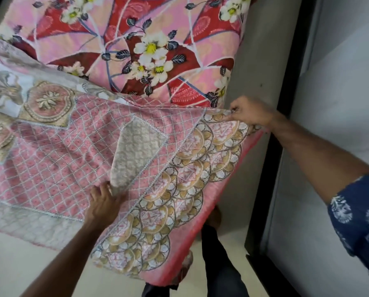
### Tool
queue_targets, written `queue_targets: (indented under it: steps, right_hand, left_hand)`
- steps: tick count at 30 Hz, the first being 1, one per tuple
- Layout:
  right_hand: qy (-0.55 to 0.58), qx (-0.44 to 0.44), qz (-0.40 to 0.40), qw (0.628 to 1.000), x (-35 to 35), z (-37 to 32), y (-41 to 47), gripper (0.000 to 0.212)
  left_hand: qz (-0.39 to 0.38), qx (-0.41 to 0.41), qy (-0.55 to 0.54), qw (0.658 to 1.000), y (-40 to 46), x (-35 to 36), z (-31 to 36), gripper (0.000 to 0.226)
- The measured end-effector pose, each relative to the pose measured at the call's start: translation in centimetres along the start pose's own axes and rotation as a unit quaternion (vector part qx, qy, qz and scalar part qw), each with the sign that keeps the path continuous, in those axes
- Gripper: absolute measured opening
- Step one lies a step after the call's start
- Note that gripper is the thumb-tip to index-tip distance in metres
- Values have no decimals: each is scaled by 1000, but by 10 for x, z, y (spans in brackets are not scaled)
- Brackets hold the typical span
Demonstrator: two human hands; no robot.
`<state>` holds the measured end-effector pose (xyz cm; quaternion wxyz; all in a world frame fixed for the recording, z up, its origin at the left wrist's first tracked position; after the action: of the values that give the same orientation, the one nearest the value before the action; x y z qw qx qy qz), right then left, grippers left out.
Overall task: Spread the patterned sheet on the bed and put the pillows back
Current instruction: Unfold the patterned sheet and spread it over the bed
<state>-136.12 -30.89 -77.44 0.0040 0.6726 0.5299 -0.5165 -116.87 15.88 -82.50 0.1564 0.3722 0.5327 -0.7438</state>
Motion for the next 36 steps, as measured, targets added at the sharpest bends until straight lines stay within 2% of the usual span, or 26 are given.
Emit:
queue_targets:
  steps: [2, 4, 5, 7, 9, 11, 12, 14, 16, 17, 20, 22, 24, 25, 27, 28, 34, 36]
  right_hand:
    - [31, 29, 25, 999, 10, 11, 3, 37]
    - [120, 85, 13, 989, 32, 29, 0, 46]
    - [143, 127, 11, 981, 51, 43, -4, 59]
    - [114, 222, 46, 967, 85, 66, -21, 84]
    - [168, 285, 113, 937, 120, 75, -46, 85]
    - [311, 336, 130, 880, 157, 64, -81, 76]
    - [389, 351, 108, 845, 184, 57, -94, 63]
    - [491, 360, -8, 794, 237, 28, -123, 30]
    - [531, 349, -115, 764, 284, -1, -143, 24]
    - [542, 339, -141, 756, 304, -15, -152, 24]
    - [580, 316, -106, 743, 316, -48, -166, 12]
    - [595, 306, -56, 741, 322, -58, -177, 13]
    - [611, 277, -46, 740, 336, -66, -190, 9]
    - [615, 254, -59, 744, 341, -71, -198, 13]
    - [611, 214, -83, 757, 357, -85, -213, 34]
    - [603, 209, -73, 767, 365, -91, -222, 41]
    - [565, 251, 98, 780, 396, -111, -270, 34]
    - [565, 247, 144, 774, 394, -116, -282, 18]
  left_hand:
    - [19, 1, 2, 1000, 0, 6, -4, 74]
    - [58, 0, 2, 998, -6, 10, 3, 83]
    - [68, 2, 1, 998, -11, 13, 8, 89]
    - [68, 5, -6, 998, -14, 22, 18, 97]
    - [56, -18, -20, 998, -13, 30, 24, 96]
    - [59, -40, -35, 997, -13, 30, 32, 95]
    - [67, -36, -32, 997, -11, 30, 33, 95]
    - [70, -21, -21, 997, -13, 26, 33, 94]
    - [71, -9, -21, 997, -16, 20, 31, 92]
    - [70, -6, -30, 997, -20, 17, 27, 89]
    - [78, 42, -62, 994, -29, 8, 22, 80]
    - [88, 59, -78, 991, -38, 8, 9, 75]
    - [99, 76, -61, 990, -52, 14, -8, 69]
    - [103, 87, -40, 990, -58, 19, -15, 67]
    - [103, 102, -20, 989, -71, 30, -30, 66]
    - [101, 106, -29, 989, -76, 36, -37, 66]
    - [94, 185, -72, 976, -92, 44, -71, 64]
    - [80, 200, -95, 972, -94, 44, -78, 65]
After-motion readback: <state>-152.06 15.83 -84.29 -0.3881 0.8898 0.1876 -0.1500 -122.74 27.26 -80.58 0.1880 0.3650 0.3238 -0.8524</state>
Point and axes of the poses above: each hand's wrist, its own y-axis towards the middle knuckle, its own x-axis out of the palm, z = x × y, the point moved 5 cm from there along y, towards the middle knuckle, and after that the axes turned 5 degrees about -y, right-handed, at the moved point
